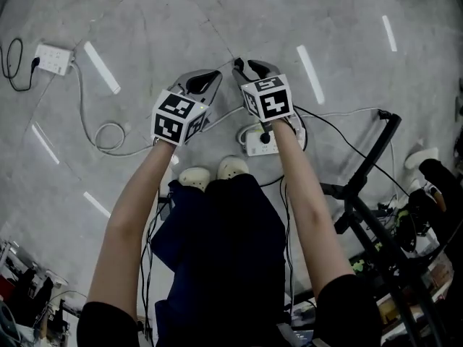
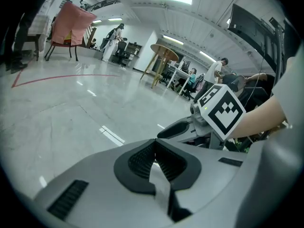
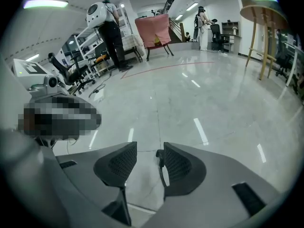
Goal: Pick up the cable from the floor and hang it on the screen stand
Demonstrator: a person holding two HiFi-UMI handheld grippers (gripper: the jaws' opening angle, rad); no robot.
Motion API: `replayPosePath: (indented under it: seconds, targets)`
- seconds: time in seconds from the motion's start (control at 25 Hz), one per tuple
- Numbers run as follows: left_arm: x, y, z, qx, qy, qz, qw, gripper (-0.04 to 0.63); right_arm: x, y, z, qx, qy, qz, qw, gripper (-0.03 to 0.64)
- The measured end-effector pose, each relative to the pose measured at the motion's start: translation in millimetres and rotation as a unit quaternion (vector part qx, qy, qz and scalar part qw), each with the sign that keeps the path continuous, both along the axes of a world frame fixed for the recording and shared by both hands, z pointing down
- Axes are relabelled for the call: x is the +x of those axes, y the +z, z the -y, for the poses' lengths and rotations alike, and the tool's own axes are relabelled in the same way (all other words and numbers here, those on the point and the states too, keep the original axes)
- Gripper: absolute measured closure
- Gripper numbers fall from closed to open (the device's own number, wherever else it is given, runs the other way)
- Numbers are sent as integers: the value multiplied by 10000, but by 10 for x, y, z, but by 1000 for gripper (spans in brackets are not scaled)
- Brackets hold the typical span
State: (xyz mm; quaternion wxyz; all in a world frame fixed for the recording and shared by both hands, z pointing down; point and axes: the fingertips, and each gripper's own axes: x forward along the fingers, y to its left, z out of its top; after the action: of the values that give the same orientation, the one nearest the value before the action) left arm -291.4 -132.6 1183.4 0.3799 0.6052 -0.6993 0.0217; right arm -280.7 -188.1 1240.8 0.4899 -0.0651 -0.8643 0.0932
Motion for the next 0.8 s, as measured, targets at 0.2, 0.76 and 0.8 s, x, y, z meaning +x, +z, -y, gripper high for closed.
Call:
replayPosePath:
  seconds: [0.2,0.76,0.8]
  targets:
    - [-59,305,11,5,17,37,10000,588,-17,444,-3,24,18,-189,9998,425]
    - [-123,602,61,50,52,-12,10000,588,-76,970,68,505,277,-658,9962,423]
    - [-120,596,68,52,64,-10,10000,588,-67,966,76,531,286,-656,9960,461]
